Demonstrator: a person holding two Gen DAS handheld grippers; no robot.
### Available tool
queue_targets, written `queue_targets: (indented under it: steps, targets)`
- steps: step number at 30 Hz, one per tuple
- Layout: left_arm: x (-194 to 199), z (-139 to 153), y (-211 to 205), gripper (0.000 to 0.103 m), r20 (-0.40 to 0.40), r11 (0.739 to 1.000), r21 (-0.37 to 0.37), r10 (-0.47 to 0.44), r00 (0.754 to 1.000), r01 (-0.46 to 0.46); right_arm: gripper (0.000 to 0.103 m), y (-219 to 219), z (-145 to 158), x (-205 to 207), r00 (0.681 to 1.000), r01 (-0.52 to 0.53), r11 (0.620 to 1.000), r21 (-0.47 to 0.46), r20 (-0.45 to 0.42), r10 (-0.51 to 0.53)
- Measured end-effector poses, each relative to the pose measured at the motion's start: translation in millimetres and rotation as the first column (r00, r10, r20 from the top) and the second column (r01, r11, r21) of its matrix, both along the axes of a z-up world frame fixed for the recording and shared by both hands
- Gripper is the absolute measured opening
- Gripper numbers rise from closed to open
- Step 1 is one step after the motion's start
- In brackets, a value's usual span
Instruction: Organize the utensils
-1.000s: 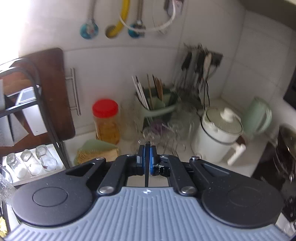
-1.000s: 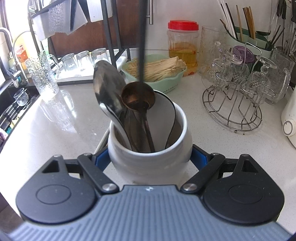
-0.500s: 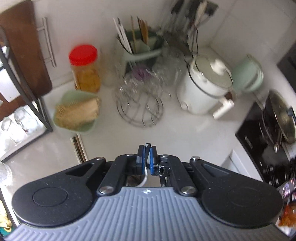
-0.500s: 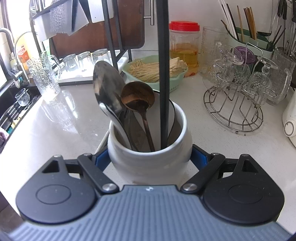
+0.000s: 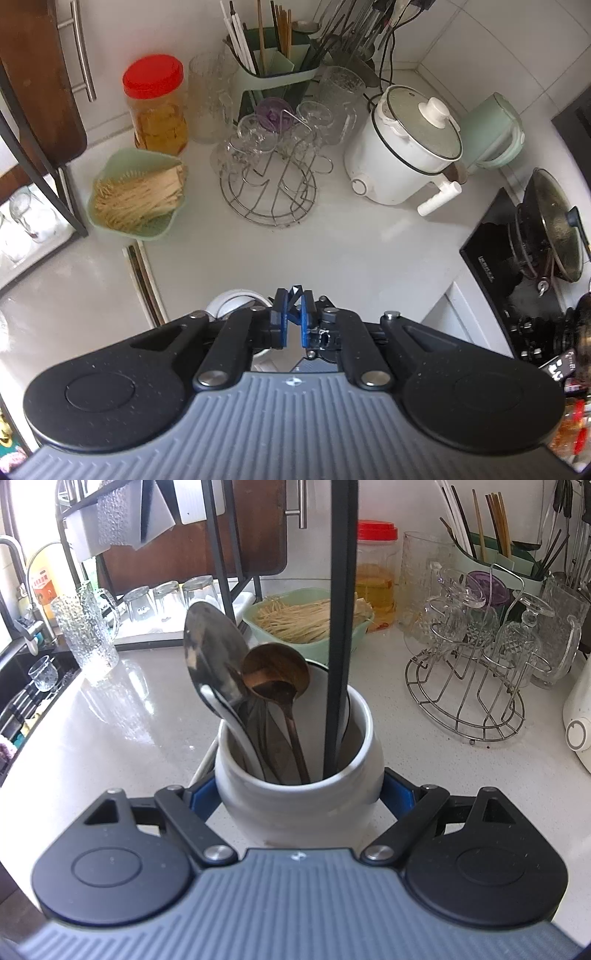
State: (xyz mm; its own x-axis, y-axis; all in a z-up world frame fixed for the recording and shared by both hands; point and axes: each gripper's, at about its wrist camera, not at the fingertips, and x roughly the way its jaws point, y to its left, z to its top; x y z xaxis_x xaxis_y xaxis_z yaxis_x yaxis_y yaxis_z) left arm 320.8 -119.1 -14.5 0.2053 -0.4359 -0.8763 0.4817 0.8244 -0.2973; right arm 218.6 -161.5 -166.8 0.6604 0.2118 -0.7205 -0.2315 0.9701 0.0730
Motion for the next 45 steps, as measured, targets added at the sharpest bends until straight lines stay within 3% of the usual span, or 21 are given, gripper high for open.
queue_targets:
  steps: [2, 6, 14, 20, 25, 31, 37, 45]
  targets:
    - [3.6, -0.2, 3.5, 0.010, -0.010, 1.000, -0.003, 0.015, 1.000, -0.015, 0.091, -0.1, 0.0, -0.2, 1.000, 0.001, 1.000, 0.000, 0.000, -0.001]
    - [4.5, 3.4, 12.8, 0.046, 0.021, 0.999, -0.012, 0.042, 0.999, -0.042, 0.091, 0.2, -0.2, -0.6, 1.000, 0.005, 1.000, 0.002, 0.000, -0.005]
    - [-6.4, 22.4, 46.5, 0.051, 0.168, 0.993, -0.079, 0.099, 0.981, -0.086, 0.091, 1.7, -0.6, -3.1, 0.999, 0.036, 0.999, 0.004, 0.008, -0.036]
    - [-22.6, 22.3, 79.3, 0.061, 0.294, 0.983, -0.094, 0.180, 0.939, -0.159, 0.091, 2.6, -0.6, -4.9, 0.998, 0.057, 0.998, 0.004, 0.015, -0.057]
    - [-31.2, 2.7, 108.4, 0.070, 0.351, 0.968, -0.082, 0.252, 0.902, -0.239, 0.091, 2.0, 0.2, -4.7, 0.998, 0.070, 0.998, -0.004, 0.010, -0.070]
    - [-30.6, -42.4, 133.0, 0.077, 0.304, 0.943, -0.079, 0.331, 0.893, -0.323, 0.091, -2.6, -0.2, -5.7, 0.996, 0.083, 0.997, -0.003, 0.016, -0.083]
    - [-22.8, -93.5, 143.6, 0.077, 0.245, 0.921, -0.040, 0.385, 0.890, -0.388, 0.091, -12.3, -0.8, -4.8, 0.993, 0.119, 0.993, -0.001, 0.021, -0.119]
    - [11.1, -160.9, 151.2, 0.077, 0.063, 0.904, -0.018, 0.427, 0.902, -0.427, 0.091, -14.7, 0.0, -2.5, 0.992, 0.123, 0.992, 0.000, 0.002, -0.123]
